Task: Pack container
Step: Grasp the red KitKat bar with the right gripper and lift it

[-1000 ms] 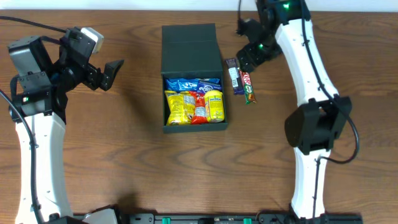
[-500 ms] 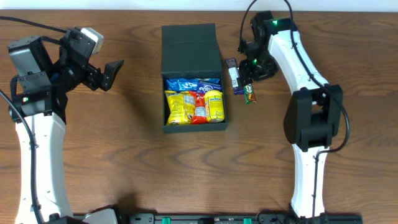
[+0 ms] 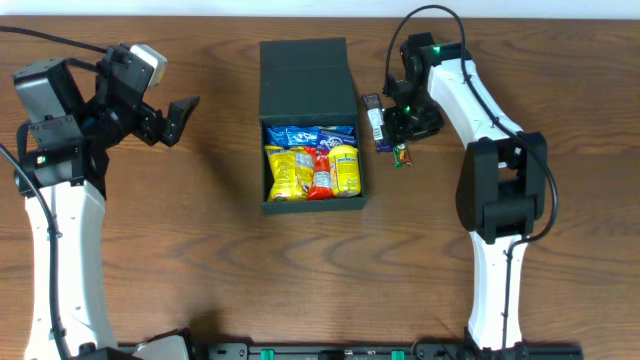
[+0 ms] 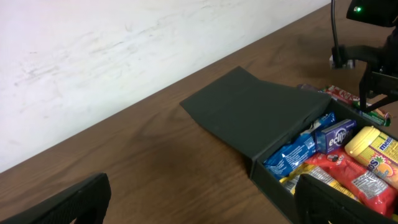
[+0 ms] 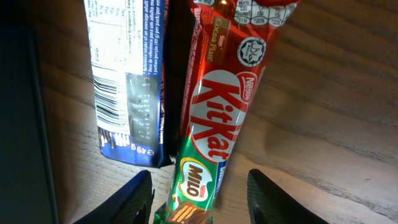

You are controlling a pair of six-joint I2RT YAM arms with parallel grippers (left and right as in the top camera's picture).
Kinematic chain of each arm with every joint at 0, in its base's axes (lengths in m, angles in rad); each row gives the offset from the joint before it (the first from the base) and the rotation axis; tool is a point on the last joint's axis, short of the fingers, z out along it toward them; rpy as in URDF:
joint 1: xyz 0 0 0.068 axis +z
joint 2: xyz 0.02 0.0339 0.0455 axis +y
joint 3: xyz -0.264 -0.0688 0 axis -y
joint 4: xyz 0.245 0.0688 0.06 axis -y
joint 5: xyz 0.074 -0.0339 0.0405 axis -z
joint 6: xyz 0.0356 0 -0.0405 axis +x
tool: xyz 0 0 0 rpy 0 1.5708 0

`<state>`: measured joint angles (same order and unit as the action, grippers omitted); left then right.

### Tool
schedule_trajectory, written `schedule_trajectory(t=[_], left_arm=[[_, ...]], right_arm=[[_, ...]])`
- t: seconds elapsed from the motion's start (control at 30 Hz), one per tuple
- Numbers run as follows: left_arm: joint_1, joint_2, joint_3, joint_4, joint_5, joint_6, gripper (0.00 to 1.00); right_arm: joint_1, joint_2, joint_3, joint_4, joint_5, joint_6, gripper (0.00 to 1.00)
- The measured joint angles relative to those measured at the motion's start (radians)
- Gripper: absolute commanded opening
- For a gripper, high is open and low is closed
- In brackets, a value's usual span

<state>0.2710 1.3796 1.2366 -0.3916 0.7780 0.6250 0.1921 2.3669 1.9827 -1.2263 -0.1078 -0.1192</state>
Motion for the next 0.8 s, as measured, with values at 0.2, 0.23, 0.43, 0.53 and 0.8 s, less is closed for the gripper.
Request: schedule_trajectory(t=[0.2,0.23,0.43,0.53,0.8], left_arm=[[0.0,0.0,0.0,0.001,0.0,0.0,0.95],[0.0,0.0,0.0,0.001,0.0,0.0,0.95],[0.0,0.0,0.0,0.001,0.0,0.0,0.95],[0.0,0.0,0.0,0.001,0.0,0.0,0.95],[0.0,0.0,0.0,0.001,0.0,0.0,0.95]], right_arm=[[0.0,0.0,-0.011,0.024,0.023,0.004,0.45],[0.0,0.0,-0.016,0.026,0.029,0.004,0.45],[0.0,0.0,-0.037,0.028,0.038,0.006,0.45],[0.0,0.0,-0.043,0.031,0.039,0.006,0.43],[0.0,0.0,-0.046,0.045,0.041,0.007,0.38]])
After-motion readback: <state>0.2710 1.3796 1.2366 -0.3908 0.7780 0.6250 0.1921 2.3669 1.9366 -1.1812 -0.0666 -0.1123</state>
